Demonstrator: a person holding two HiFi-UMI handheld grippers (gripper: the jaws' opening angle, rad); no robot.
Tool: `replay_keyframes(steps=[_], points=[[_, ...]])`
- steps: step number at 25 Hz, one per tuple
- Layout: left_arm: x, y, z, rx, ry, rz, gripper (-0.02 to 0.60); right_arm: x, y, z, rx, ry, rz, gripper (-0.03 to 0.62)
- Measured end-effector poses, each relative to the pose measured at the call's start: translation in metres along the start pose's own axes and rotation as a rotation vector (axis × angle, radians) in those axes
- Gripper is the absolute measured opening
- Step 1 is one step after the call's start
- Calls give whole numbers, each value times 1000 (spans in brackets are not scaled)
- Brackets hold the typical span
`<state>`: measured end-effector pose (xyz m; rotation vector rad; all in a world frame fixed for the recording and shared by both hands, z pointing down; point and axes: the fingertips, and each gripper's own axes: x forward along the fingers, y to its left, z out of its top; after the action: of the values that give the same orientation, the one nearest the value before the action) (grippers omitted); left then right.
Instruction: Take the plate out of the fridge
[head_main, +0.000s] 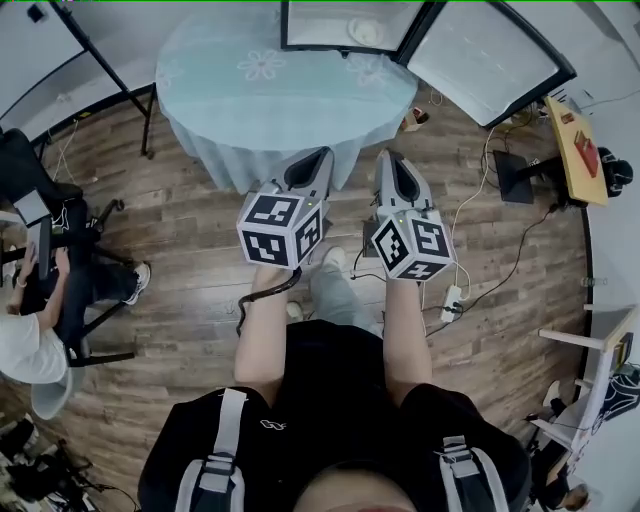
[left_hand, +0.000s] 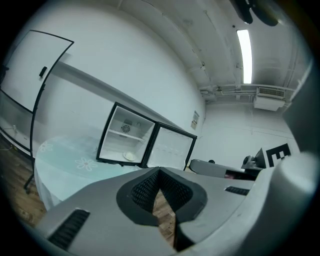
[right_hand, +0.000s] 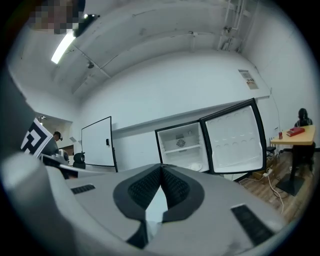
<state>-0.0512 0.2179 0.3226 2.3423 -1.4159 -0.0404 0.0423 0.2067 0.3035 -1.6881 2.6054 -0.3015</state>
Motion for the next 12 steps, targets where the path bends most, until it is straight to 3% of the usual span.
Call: replay_keyframes(steps=[8,12], points=[[109,12,-12,23,88,-7,12,64,-80,-6,58,16,-27,4],[163,-7,-12,-45,89,-64,12,78,-158,-1,88,40,-120,3]])
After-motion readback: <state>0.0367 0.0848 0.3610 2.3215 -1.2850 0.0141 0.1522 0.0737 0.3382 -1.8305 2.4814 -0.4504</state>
